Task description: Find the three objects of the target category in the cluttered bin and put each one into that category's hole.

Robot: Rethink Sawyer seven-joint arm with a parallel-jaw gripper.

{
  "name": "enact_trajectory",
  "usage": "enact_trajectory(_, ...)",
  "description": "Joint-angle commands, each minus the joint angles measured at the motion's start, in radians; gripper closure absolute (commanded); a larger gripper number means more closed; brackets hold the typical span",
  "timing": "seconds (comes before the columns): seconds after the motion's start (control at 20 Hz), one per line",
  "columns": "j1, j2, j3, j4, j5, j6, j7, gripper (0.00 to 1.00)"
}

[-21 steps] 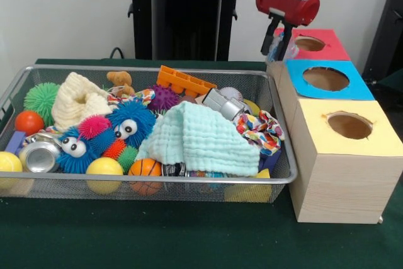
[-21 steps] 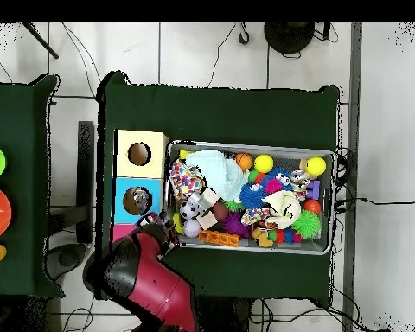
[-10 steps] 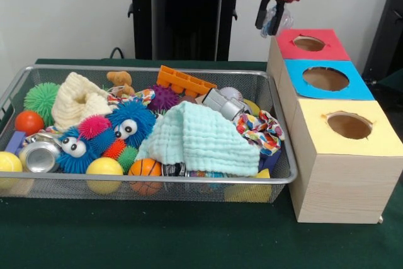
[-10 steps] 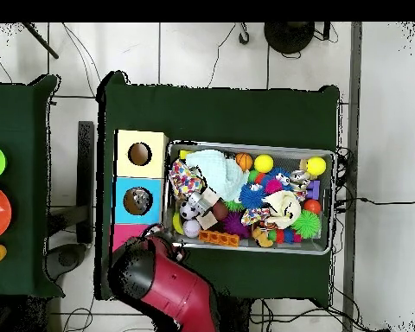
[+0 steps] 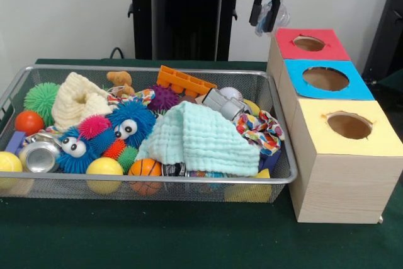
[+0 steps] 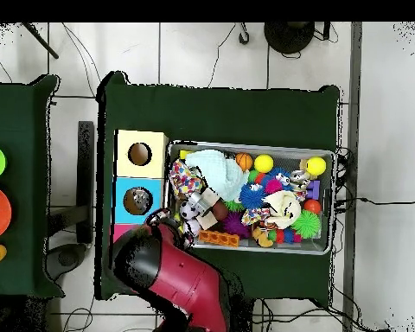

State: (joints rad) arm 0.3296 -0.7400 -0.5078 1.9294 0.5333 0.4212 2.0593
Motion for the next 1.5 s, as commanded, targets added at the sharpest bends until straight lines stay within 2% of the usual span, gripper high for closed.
enact_trajectory(0.05, -0.055, 0.056, 0.102, -0.132, 0.023, 0.026, 0.194, 1.00)
enact_trajectory(0.3, -0.060, 0.079, 0.139, -0.148, 0.053, 0.001, 0.218, 1.00)
enact_trajectory(0.5, -0.039, 0.106, 0.116, -0.171, 0.060, -0.002, 0.243, 1.00)
enact_trajectory(0.85, -0.023, 0.146, 0.135, -0.183, 0.089, -0.040, 0.262, 1.00)
enact_trajectory(1.2, 0.046, 0.221, 0.100, -0.239, 0.138, -0.027, 0.335, 1.00)
enact_trajectory(1.5, 0.093, 0.255, 0.075, -0.263, 0.164, 0.004, 0.377, 1.00)
